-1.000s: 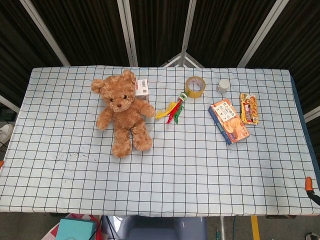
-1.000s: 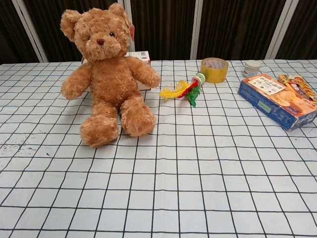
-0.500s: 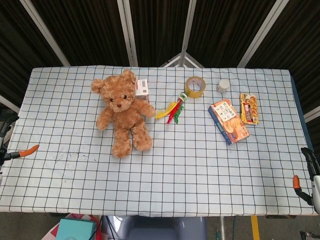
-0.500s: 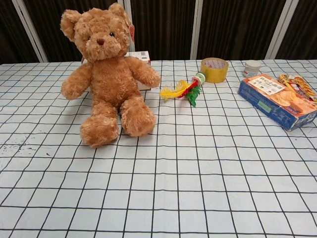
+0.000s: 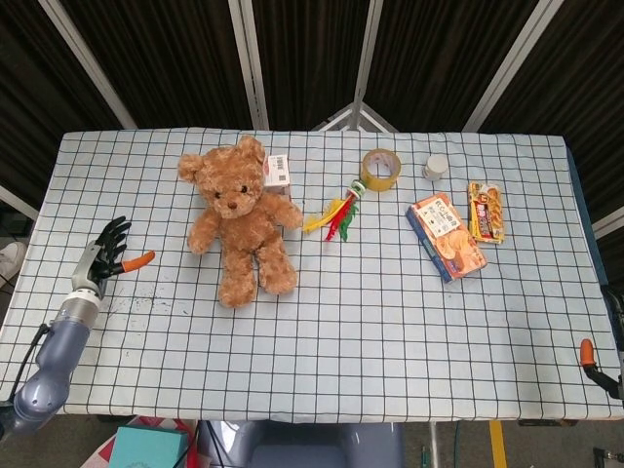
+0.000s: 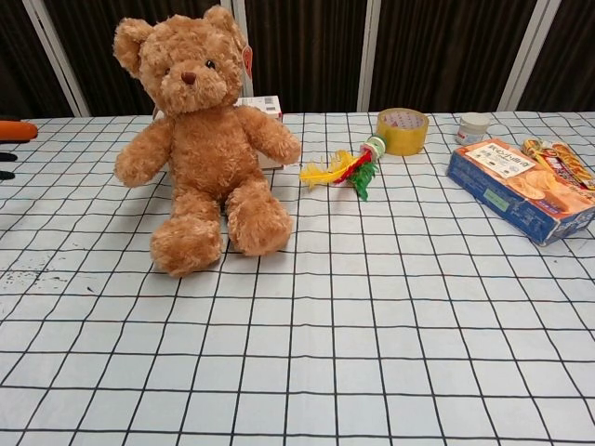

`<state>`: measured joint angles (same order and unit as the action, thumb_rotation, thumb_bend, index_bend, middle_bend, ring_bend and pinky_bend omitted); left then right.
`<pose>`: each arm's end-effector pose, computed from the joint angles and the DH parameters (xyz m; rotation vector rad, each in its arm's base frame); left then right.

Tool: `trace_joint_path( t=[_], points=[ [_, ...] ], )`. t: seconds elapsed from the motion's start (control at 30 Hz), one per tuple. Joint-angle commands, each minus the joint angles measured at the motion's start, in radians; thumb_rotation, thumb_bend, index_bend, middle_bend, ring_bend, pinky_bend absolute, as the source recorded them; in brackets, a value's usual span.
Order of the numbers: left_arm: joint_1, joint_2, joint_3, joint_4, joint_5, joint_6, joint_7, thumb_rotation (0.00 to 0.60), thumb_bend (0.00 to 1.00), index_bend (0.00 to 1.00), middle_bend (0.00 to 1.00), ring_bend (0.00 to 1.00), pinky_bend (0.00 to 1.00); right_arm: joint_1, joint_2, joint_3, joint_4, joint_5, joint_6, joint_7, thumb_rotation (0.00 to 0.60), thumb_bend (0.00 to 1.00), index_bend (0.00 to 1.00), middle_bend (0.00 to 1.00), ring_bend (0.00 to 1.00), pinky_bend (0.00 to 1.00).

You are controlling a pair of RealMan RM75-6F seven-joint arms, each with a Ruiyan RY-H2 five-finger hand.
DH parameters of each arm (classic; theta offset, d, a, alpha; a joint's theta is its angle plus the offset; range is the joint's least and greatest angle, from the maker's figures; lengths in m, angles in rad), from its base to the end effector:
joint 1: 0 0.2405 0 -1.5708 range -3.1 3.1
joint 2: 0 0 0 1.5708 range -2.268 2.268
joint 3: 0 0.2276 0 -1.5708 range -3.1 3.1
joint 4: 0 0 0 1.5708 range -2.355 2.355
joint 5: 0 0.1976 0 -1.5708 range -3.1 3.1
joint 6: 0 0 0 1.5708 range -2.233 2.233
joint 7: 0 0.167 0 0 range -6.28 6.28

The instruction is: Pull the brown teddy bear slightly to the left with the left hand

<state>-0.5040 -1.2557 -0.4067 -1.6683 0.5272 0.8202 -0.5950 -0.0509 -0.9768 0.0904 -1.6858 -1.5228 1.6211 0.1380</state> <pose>-0.2365 0.3396 0.0776 -0.4467 -2.1242 -1.3151 -0.2830 -0.1688 0.2168 1.2219 -0.8801 0.9867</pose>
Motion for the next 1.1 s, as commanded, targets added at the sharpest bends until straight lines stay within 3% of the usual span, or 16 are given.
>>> trace_joint_path(
  t=[0.03,0.53,0.83,1.1],
  points=[
    [-0.031,-0.068,-0.023,0.054,-0.036,-0.002,-0.005,0.600,0.16,0.09,0.10,0.00,0.00,0.000,0.002,0.003,0.008,0.009,-0.003,0.011,0.600,0.51,0.04,0.12,0.23,0.15],
    [-0.131,-0.203,-0.052,0.202,-0.102,-0.086,0.069,0.600,0.19,0.11,0.13,0.00,0.00,0.000,0.009,0.004,-0.001,0.003,0.006,0.026,0.600,0.51,0.04,0.12,0.23,0.14],
    [-0.173,-0.270,-0.064,0.252,-0.119,-0.056,0.118,0.600,0.36,0.16,0.25,0.00,0.02,0.004,0.005,0.006,0.011,0.020,-0.007,0.036,0.600,0.51,0.04,0.12,0.23,0.15],
    [-0.185,-0.303,-0.086,0.278,-0.135,-0.040,0.145,0.600,0.38,0.17,0.22,0.00,0.02,0.005,0.004,0.008,0.020,0.030,-0.010,0.053,0.600,0.51,0.04,0.12,0.23,0.15]
  ],
)
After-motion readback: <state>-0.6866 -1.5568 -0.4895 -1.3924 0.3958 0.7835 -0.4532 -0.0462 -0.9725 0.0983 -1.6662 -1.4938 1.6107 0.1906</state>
